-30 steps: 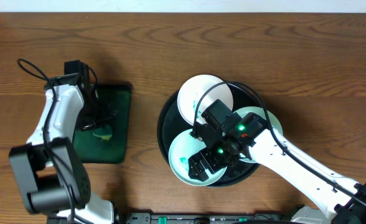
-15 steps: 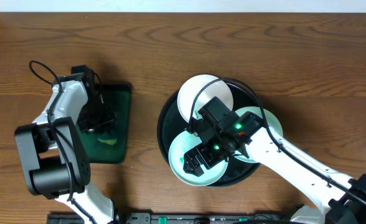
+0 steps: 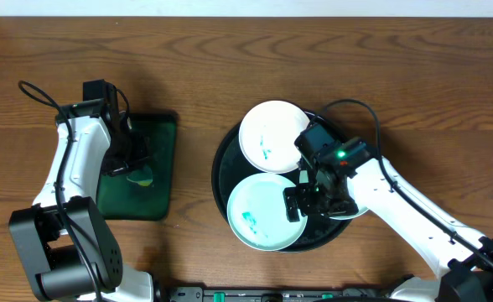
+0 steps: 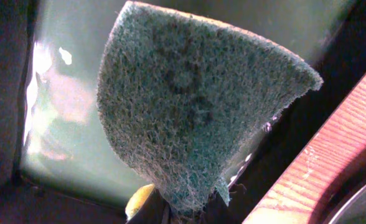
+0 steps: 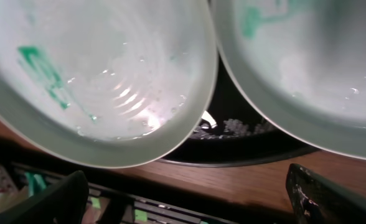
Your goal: Clean dirty plates on tray and stack at the side
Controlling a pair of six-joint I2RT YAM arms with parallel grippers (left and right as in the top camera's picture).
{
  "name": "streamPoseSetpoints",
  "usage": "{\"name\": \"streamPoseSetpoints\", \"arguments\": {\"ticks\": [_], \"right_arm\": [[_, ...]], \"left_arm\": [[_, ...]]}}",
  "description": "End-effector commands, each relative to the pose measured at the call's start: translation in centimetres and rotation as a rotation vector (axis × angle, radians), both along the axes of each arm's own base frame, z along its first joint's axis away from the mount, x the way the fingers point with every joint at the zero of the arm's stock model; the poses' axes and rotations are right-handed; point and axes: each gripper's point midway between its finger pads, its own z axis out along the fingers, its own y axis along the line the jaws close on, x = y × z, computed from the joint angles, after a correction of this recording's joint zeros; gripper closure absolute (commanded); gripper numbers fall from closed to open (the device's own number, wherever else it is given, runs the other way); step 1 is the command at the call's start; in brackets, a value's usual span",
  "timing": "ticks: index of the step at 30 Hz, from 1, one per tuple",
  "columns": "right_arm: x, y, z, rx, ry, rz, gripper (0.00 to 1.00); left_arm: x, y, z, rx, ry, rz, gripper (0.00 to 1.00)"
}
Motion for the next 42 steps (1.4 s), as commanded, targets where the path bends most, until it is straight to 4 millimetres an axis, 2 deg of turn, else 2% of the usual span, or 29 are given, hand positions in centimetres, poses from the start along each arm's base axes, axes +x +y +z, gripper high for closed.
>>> {"name": "streamPoseSetpoints", "arguments": {"ticks": [1, 4, 8, 16, 18, 19, 20, 22, 31, 37, 42], "right_arm": [[-0.8, -0.7, -1.5, -0.049, 0.012, -0.025, 0.01], [-1.5, -0.1, -3.5, -0.004, 0.019, -0.025, 0.01], [-1.0, 0.7, -5.3, 0.058, -0.024, -0.025, 0.01], [0.4, 2.1, -6.4, 0.145, -0.108, -0.021, 0.01], [0.5, 2.4, -6.5, 0.16, -0.113, -0.025, 0.08], [0.5, 2.4, -6.5, 0.159, -0.111, -0.03, 0.12], [0.4, 2.4, -6.5, 0.159, -0.111, -0.028, 0.13], [0.3, 2.6, -6.5, 0.163, -0.11, -0.021, 0.06], [0.8, 3.1, -5.9, 0.169, -0.127, -0.009, 0.02], [2.0, 1.3, -4.9, 0.038, -0.171, -0.01, 0.02], [3.4, 0.3, -2.8, -0.048, -0.216, 0.012, 0.02]], "left_arm": [[0.5, 0.1, 0.6, 0.002, -0.022, 0.007, 0.93], [0.5, 0.1, 0.6, 0.002, -0.022, 0.007, 0.93], [0.5, 0.1, 0.6, 0.002, -0.021, 0.007, 0.93], [0.5, 0.1, 0.6, 0.002, -0.021, 0.007, 0.93], [0.5, 0.1, 0.6, 0.001, -0.021, 0.007, 0.93], [0.5, 0.1, 0.6, 0.002, -0.021, 0.007, 0.93], [0.5, 0.1, 0.6, 0.002, -0.022, 0.007, 0.93], [0.6, 0.1, 0.7, 0.002, -0.023, 0.007, 0.93], [0.7, 0.1, 0.7, 0.003, -0.028, 0.007, 0.93], [0.7, 0.1, 0.7, 0.003, -0.028, 0.007, 0.93], [0.7, 0.1, 0.6, 0.002, -0.028, 0.007, 0.93]]}}
